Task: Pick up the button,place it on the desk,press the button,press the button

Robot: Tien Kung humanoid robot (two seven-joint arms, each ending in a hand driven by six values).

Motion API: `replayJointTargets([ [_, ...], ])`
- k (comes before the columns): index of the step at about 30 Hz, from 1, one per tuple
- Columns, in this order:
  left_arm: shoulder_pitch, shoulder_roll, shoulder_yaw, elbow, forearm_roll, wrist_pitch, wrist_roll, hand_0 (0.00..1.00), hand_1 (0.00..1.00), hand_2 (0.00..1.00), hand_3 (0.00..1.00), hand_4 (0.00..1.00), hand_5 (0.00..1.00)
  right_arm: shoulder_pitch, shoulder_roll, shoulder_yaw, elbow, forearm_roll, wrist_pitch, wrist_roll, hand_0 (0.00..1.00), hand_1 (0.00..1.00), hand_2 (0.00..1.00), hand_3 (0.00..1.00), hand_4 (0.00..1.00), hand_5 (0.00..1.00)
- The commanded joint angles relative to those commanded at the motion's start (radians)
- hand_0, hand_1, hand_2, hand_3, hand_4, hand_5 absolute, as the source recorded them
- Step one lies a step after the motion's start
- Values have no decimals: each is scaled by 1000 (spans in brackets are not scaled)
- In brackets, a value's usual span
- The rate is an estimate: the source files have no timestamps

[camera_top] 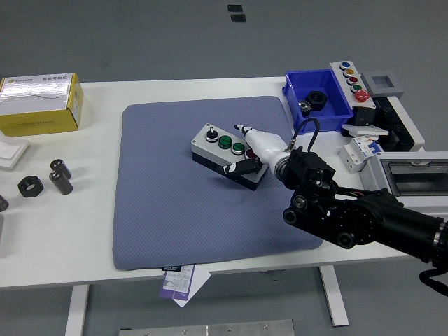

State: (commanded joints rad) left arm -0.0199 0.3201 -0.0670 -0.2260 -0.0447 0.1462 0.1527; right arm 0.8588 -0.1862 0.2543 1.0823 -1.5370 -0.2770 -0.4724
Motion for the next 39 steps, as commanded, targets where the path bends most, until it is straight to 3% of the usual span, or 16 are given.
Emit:
replayJointTargets([
  [5,-1,0,2,0,0,0,0,627,514,490,614,716,167,2,12,-21,2,-36,-19,-23,717,742,790,998,998,529],
  [6,-1,0,2,0,0,-1,0,627,514,490,614,715,165,3,14,-24,1,-40,-23,-26,439,576,643,910,998,383],
  [11,-1,1,2,-1,-1,-2,0,627,514,490,614,715,165,4,20,-35,-1,-58,-41,-41,439,576,643,910,998,383],
  [12,-1,1,2,-1,-1,-2,0,627,514,490,614,715,165,4,21,-38,-1,-62,-44,-43,235,407,488,755,809,186],
  [17,-2,2,3,-1,-2,-3,-1,627,514,490,614,715,165,5,28,-54,-3,-88,-56,-66,235,407,488,755,809,186],
  [18,-2,3,3,-1,-2,-3,-1,627,514,490,614,715,166,5,29,-56,-4,-97,-58,-72,198,364,422,634,580,75],
  [23,-2,3,2,-2,-5,-5,-4,627,514,490,614,715,166,7,31,-61,-1,-162,-60,-100,198,364,422,634,580,75],
  [24,-2,2,2,-2,-6,-5,-4,627,514,490,614,714,167,7,30,-60,2,-174,-60,-103,177,340,385,549,558,64],
  [29,0,2,0,-2,-6,-6,-5,627,514,490,614,714,167,6,17,-38,28,-223,-77,-94,177,340,385,549,558,64],
  [30,0,2,0,-2,-6,-6,-6,627,514,490,613,713,167,6,13,-34,35,-226,-84,-87,178,342,383,468,519,2],
  [39,0,1,-3,-1,-4,-5,-6,627,514,490,613,713,166,10,-48,-15,115,-212,-181,14,181,343,377,448,485,2],
])
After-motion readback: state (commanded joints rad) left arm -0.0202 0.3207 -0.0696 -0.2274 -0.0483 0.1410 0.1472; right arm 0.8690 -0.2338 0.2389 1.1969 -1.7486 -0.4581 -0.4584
